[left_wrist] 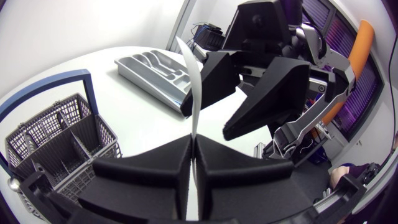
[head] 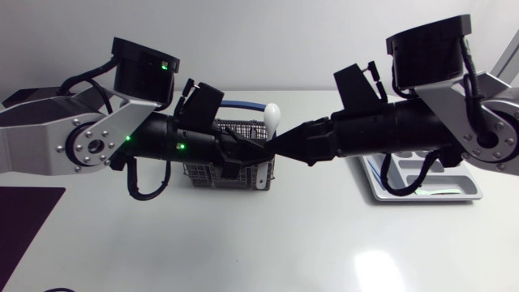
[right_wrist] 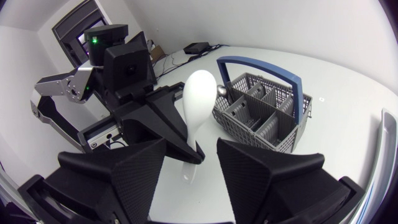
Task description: Unload the cutlery basket into the drawer organizer.
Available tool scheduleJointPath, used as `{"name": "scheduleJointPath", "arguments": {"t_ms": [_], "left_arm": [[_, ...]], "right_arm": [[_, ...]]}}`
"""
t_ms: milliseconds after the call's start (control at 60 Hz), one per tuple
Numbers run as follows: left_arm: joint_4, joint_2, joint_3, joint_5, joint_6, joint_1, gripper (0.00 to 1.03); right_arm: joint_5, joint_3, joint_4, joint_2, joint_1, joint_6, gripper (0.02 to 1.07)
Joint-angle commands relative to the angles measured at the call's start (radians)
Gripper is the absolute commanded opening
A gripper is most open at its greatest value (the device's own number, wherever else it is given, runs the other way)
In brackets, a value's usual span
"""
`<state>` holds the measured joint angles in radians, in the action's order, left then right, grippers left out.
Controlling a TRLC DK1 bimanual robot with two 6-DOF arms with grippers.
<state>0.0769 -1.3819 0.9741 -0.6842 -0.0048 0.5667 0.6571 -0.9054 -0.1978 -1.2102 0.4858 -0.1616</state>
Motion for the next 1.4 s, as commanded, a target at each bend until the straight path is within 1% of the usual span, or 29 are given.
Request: {"name": "scheduleJointPath", "arguments": {"t_ms": [0, 167, 200, 250, 383, 467, 500, 550, 583, 650, 733, 917, 967, 983, 1000, 1017, 1050, 1117, 1133, 1200, 1283, 1333, 1383], "left_arm": [[-0.002, -0.005, -0.018, -0.017, -0.029, 0.004, 0.03], [-0.002, -0.002, -0.017, -0.018, -0.034, 0.01, 0.03], [-0.002, -0.002, -0.017, -0.018, -0.034, 0.012, 0.03], [-0.002, -0.002, -0.015, -0.018, -0.034, 0.012, 0.03], [-0.002, -0.002, -0.015, -0.018, -0.035, 0.015, 0.03], [-0.003, -0.002, -0.017, -0.018, -0.035, 0.018, 0.03], [-0.003, -0.002, -0.015, -0.018, -0.035, 0.021, 0.03], [-0.005, -0.002, -0.015, -0.018, -0.035, 0.021, 0.03], [-0.006, -0.002, -0.017, -0.018, -0.035, 0.021, 0.03], [-0.009, -0.003, -0.017, -0.018, -0.037, 0.021, 0.03], [-0.011, -0.003, -0.018, -0.018, -0.037, 0.021, 0.03], [-0.022, -0.003, -0.02, -0.018, -0.043, 0.018, 0.05], [-0.025, -0.003, -0.021, -0.017, -0.046, 0.015, 0.11], [-0.025, -0.003, -0.023, -0.017, -0.047, 0.013, 0.18], [-0.025, -0.003, -0.023, -0.017, -0.049, 0.013, 0.2], [-0.025, -0.003, -0.025, -0.017, -0.054, 0.013, 0.26], [-0.025, -0.003, -0.026, -0.017, -0.054, 0.013, 0.29], [-0.028, -0.003, -0.029, -0.017, -0.054, 0.013, 0.3], [-0.028, -0.003, -0.029, -0.017, -0.054, 0.015, 0.32], [-0.029, -0.002, -0.032, -0.017, -0.052, 0.015, 0.44], [-0.026, 0.011, -0.037, -0.017, -0.047, 0.019, 0.62], [-0.022, 0.021, -0.04, -0.017, -0.041, 0.022, 0.69], [-0.006, 0.04, -0.045, -0.015, -0.029, 0.022, 0.73]], "right_arm": [[0.004, -0.024, 0.008, -0.023, -0.01, -0.027, 0.68], [0.004, -0.036, 0.012, -0.04, -0.013, -0.03, 0.66], [0.004, -0.04, 0.015, -0.043, -0.013, -0.033, 0.62], [0.004, -0.041, 0.018, -0.049, -0.018, -0.036, 0.59], [0.006, -0.047, 0.035, -0.068, -0.016, -0.049, 0.47], [0.006, -0.049, 0.043, -0.072, -0.013, -0.055, 0.45], [0.006, -0.049, 0.044, -0.074, -0.01, -0.056, 0.39], [0.006, -0.049, 0.049, -0.075, -0.007, -0.059, 0.34], [0.007, -0.049, 0.054, -0.075, -0.006, -0.062, 0.29], [0.007, -0.047, 0.055, -0.075, -0.003, -0.064, 0.23], [0.013, -0.046, 0.055, -0.075, 0.002, -0.064, 0.12], [0.022, -0.035, 0.063, -0.071, 0.004, -0.062, 0.08], [0.022, -0.032, 0.061, -0.068, 0.004, -0.062, 0.08], [0.022, -0.032, 0.06, -0.068, 0.004, -0.062, 0.08], [0.022, -0.032, 0.06, -0.068, 0.004, -0.062, 0.08], [0.022, -0.03, 0.06, -0.066, 0.004, -0.062, 0.08], [0.022, -0.026, 0.063, -0.061, 0.004, -0.062, 0.08], [0.022, -0.021, 0.064, -0.057, 0.004, -0.061, 0.08], [0.022, -0.021, 0.064, -0.057, 0.004, -0.061, 0.08], [0.022, -0.02, 0.064, -0.052, 0.0, -0.059, 0.08], [0.022, -0.02, 0.063, -0.046, -0.009, -0.059, 0.08], [0.024, -0.018, 0.061, -0.041, -0.018, -0.058, 0.08], [0.024, -0.015, 0.058, -0.038, -0.026, -0.049, 0.08]]}}
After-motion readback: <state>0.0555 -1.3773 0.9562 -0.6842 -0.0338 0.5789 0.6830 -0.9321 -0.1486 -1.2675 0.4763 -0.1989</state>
